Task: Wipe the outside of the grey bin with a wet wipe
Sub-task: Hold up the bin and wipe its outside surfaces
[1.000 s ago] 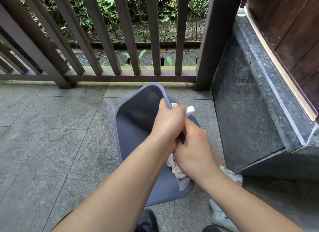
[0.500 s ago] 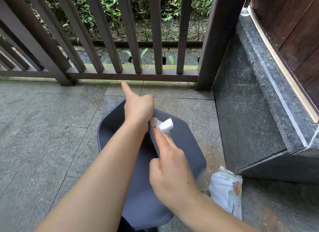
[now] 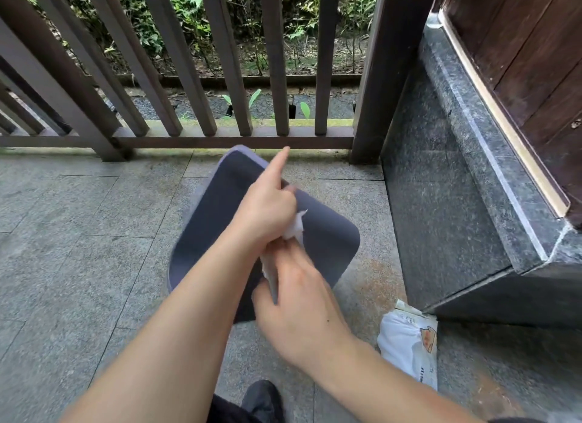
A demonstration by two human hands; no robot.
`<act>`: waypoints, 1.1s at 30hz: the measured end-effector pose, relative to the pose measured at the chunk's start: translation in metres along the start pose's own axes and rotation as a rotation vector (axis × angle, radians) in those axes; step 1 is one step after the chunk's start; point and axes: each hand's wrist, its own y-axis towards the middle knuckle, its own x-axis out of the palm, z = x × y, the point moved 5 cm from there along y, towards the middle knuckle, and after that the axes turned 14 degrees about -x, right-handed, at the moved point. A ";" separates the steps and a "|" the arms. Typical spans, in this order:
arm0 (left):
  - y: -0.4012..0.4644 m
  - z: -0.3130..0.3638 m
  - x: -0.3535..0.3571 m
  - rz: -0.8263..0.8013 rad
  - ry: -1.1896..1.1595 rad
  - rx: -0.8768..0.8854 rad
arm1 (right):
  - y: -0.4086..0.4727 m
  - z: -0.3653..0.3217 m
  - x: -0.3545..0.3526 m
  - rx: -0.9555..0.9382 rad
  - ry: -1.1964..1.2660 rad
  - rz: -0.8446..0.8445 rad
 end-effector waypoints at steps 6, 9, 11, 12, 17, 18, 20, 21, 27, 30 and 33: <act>-0.018 0.026 -0.010 0.095 0.184 0.334 | 0.021 0.064 -0.051 0.303 -0.169 0.053; -0.026 0.033 -0.013 0.234 0.128 0.414 | 0.021 0.074 -0.070 0.353 -0.138 0.093; -0.024 0.030 -0.017 0.267 0.094 0.386 | 0.017 0.071 -0.074 0.335 -0.117 0.100; -0.023 0.028 -0.018 0.274 0.085 0.374 | 0.015 0.066 -0.074 0.315 -0.110 0.104; -0.028 0.031 -0.021 0.273 0.019 0.410 | 0.017 0.044 -0.093 0.153 -0.099 0.259; -0.028 0.033 -0.023 0.298 0.005 0.408 | 0.018 0.042 -0.100 0.131 -0.106 0.312; -0.031 0.036 -0.031 0.367 -0.006 0.397 | 0.017 0.044 -0.115 0.126 -0.085 0.413; -0.032 0.037 -0.035 0.392 -0.010 0.396 | 0.017 0.047 -0.122 0.130 -0.067 0.457; -0.035 0.037 -0.047 0.437 -0.179 0.428 | 0.011 0.064 -0.155 0.154 0.078 0.663; -0.041 0.041 -0.054 0.495 -0.284 0.482 | 0.008 0.051 -0.146 0.087 0.040 0.634; -0.040 0.042 -0.063 0.530 -0.410 0.450 | 0.005 0.035 -0.132 0.010 0.001 0.570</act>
